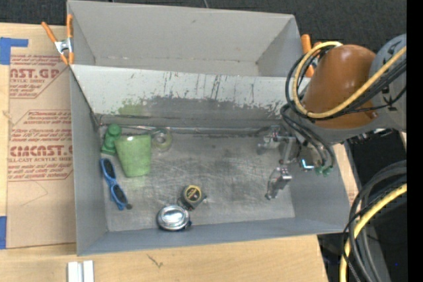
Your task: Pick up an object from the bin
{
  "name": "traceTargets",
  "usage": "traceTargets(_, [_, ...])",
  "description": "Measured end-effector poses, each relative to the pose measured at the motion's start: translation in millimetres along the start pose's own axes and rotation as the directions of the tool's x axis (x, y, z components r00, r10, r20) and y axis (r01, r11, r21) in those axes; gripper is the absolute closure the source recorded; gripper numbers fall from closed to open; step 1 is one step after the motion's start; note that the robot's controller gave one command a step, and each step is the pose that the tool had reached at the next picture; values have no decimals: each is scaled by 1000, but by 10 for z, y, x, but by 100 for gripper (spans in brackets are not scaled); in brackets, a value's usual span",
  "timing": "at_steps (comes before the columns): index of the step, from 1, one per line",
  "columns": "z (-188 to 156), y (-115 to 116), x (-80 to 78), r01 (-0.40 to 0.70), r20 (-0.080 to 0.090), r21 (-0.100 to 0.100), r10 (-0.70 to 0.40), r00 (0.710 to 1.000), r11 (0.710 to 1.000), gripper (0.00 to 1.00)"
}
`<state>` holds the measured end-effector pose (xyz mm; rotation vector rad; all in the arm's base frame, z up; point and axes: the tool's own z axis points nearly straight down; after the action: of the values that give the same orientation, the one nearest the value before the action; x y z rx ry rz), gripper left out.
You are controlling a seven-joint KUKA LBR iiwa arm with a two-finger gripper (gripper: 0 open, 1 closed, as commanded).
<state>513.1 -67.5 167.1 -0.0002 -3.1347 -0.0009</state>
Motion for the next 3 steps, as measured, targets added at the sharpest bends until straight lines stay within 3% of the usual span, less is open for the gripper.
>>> traceTargets(1, [611, 643, -19, -124, 1, -3, 124, 992, 992, 0])
traceTargets(2, [861, 1216, 84, -96, 3, -3, 96, 995, 995, 0])
traceTargets(3, [940, 1614, 246, -33, 22, 0, 33, 999, 999, 0])
